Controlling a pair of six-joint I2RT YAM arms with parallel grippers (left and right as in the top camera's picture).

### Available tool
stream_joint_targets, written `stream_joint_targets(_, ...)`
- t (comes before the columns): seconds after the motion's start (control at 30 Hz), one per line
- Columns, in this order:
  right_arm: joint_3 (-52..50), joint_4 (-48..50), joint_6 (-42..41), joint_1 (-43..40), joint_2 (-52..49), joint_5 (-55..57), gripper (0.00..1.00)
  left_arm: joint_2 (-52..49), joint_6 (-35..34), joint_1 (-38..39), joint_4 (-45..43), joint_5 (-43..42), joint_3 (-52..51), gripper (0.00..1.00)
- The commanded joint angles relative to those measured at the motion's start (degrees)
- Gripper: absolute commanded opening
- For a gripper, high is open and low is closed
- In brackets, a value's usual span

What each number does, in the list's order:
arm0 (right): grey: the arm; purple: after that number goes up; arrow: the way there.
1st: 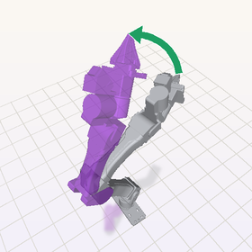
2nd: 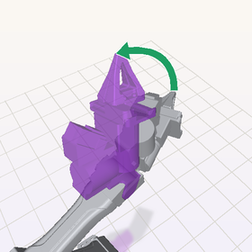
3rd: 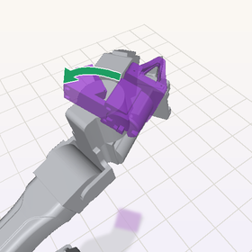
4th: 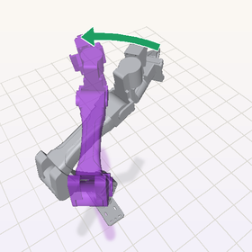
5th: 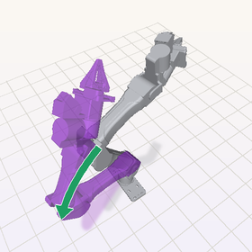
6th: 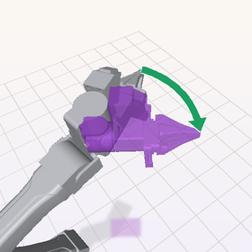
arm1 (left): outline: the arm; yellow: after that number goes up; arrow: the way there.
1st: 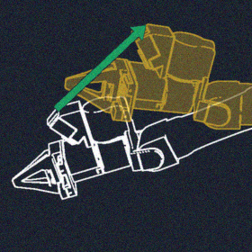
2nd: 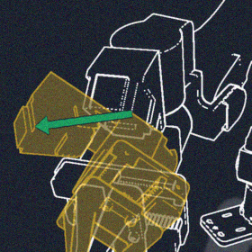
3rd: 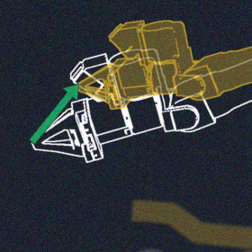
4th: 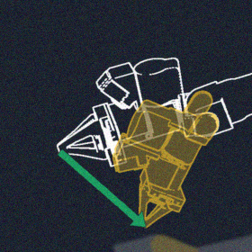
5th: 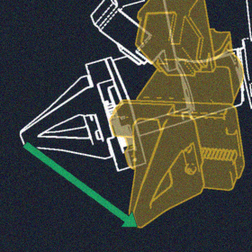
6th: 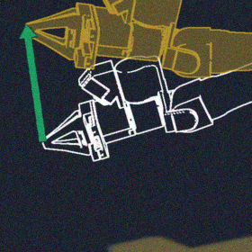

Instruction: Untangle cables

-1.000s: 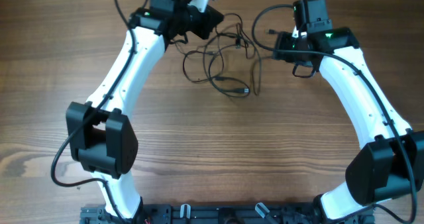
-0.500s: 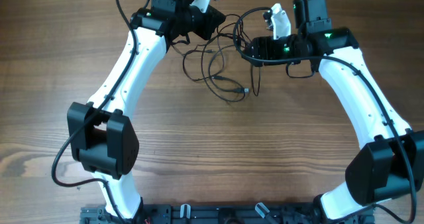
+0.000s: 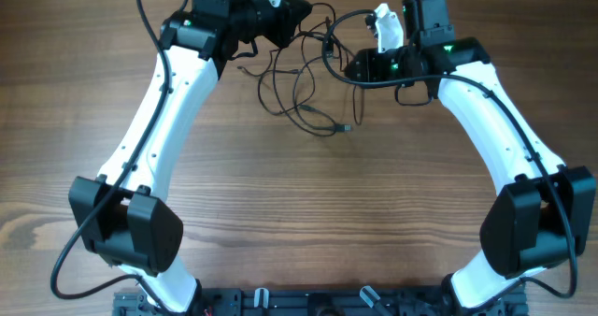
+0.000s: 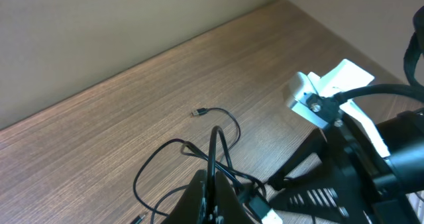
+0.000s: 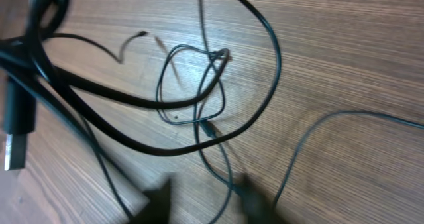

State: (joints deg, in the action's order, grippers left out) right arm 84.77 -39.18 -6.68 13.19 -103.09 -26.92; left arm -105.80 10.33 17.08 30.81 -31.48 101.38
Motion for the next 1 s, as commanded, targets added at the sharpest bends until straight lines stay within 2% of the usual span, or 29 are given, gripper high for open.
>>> stream_joint_targets(0.0,-0.04,0.37,-5.46,0.13,-1.73,7.3,0.05,2.38,-0.28,-0.33,-0.22,0.55,1.01,0.04)
stream_joint_targets(0.17,-0.04,0.44,-12.35,0.09,-2.82,21.59,0.04,3.21,-0.26,-0.52,0.02,3.1,1.01,0.04)
stream_joint_targets(0.27,-0.04,0.59,-12.37,-0.02,-3.5,24.79,0.05,4.37,0.0,-1.18,0.44,4.2,1.01,0.04)
stream_joint_targets(0.53,-0.04,0.81,-10.86,-0.02,-4.33,23.58,0.04,6.69,0.37,-5.03,1.79,4.15,1.01,0.04)
stream_joint_targets(0.6,-0.04,0.79,-10.36,-0.02,-4.33,22.27,0.09,6.8,0.44,-5.4,2.8,4.15,1.01,0.04)
stream_joint_targets(0.67,-0.04,0.83,-9.79,-0.02,-4.33,20.13,0.05,6.8,1.46,-5.49,3.56,4.2,1.01,0.04)
stream_joint_targets(0.8,-0.04,1.25,-7.43,-0.02,-4.31,14.1,0.05,6.8,1.42,-5.46,3.69,4.15,1.01,0.04)
stream_joint_targets(0.9,-0.04,2.47,-7.26,-0.02,-4.22,11.02,0.05,6.56,1.42,-5.46,4.33,4.13,1.01,0.1)
stream_joint_targets(0.97,-0.04,3.21,-7.26,-0.02,-3.74,10.23,0.05,6.25,1.42,-5.46,5.31,4.13,1.01,0.19)
